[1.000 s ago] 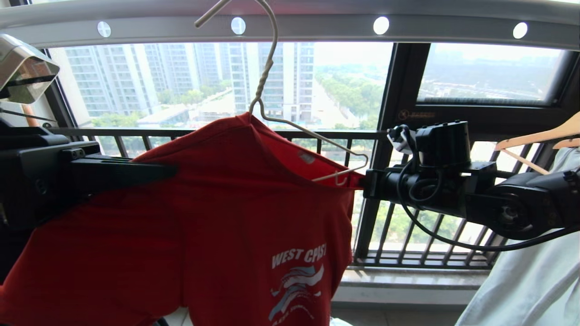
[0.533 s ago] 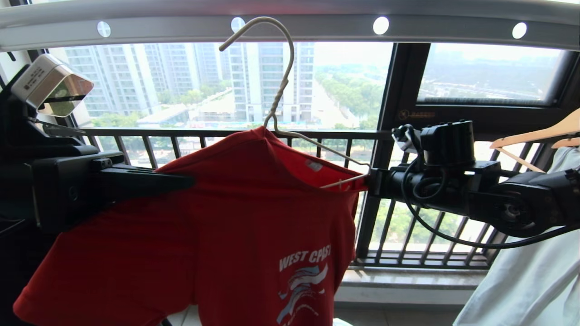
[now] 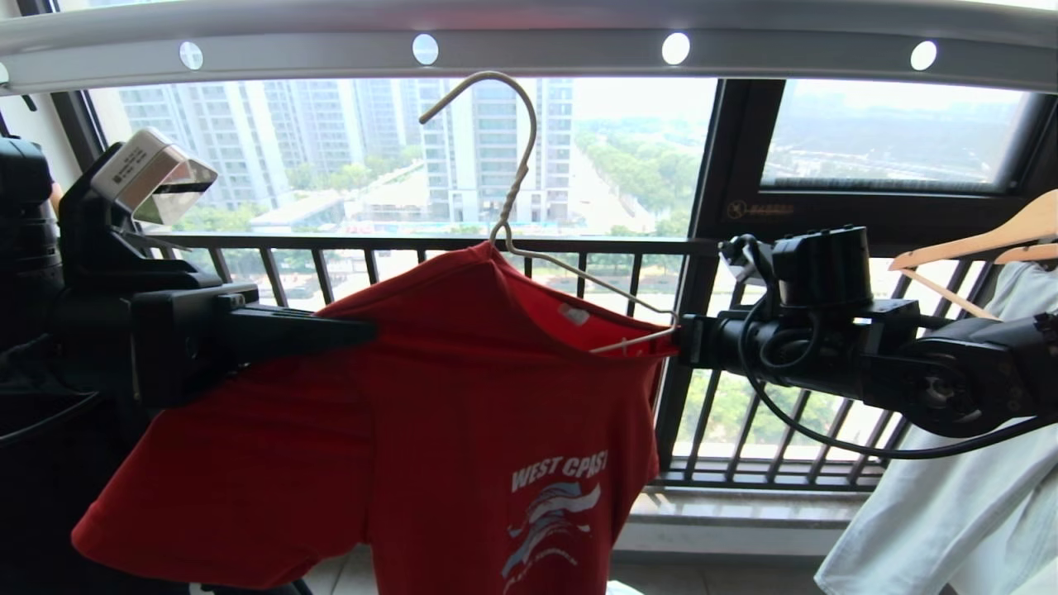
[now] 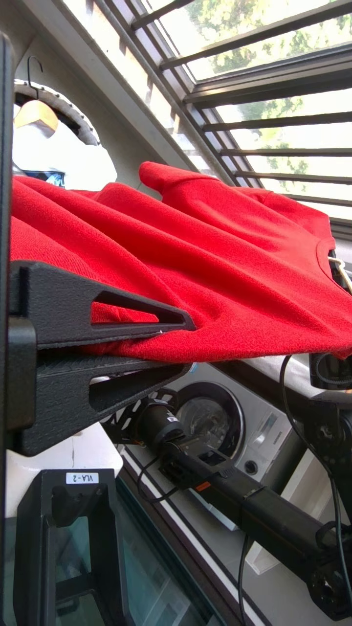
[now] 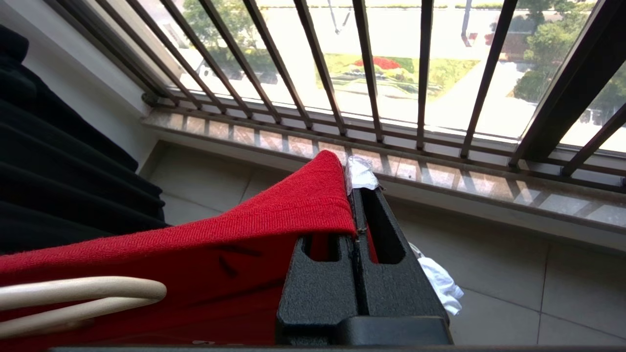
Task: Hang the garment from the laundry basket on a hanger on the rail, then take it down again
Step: Hang the clothes on the clothes rack
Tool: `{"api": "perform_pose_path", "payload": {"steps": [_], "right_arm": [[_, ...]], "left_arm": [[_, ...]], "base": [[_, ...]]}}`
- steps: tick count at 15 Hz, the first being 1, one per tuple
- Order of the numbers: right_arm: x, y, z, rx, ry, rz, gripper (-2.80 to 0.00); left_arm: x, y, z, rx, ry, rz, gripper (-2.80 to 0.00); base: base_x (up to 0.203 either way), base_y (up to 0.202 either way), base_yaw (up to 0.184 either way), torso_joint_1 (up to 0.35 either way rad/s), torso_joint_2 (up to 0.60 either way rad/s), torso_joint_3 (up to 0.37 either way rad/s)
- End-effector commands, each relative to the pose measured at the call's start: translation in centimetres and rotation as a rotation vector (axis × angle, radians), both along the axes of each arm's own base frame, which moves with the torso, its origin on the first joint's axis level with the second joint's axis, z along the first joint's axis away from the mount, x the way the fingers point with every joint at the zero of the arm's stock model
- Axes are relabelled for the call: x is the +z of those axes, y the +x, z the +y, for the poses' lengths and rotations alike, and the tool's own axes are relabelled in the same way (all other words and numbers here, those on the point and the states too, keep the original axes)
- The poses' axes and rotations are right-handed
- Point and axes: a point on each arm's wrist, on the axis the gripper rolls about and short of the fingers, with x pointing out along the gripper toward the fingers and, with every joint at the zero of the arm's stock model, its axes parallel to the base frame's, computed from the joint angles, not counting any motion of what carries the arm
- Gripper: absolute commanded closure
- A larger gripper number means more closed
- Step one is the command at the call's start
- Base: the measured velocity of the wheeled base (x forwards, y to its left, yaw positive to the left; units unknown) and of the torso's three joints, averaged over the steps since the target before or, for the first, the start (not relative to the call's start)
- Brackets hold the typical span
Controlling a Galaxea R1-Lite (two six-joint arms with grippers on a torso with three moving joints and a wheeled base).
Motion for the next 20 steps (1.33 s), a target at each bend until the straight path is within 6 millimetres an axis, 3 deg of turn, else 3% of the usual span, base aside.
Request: {"api": "perform_pose_path", "payload": {"steps": [1,13,16,20], "right_arm": [[0.1,0.0,0.0,-0.001,0.003,-0.005,0.0],[0.3,0.2,-0.6,-0.018,-0.006,0.012,0.0],[1.3,0.0,-1.1,-0.03,-0.02,0.05,0.0],[2.9,-0.5,-1.3,-0.025,-0.063,0.079,0.0]], "left_arm": [[-0.5,0.7,-0.1,0.021,0.008,0.02,0.0],[-2.5,2.6,-1.5,0.006,0.041,0.075,0.0],[-3.8,3.7,-2.7,0.065,0.102,0.068,0.0],[-4.0,3.7,-2.9,0.066,0.11,0.069,0.0]], "base": [[0.0,0.0,0.0,0.0,0.0,0.0],[0.0,0.0,0.0,0.0,0.0,0.0],[0.0,0.0,0.0,0.0,0.0,0.0],[0.0,0.0,0.0,0.0,0.0,0.0]]}}
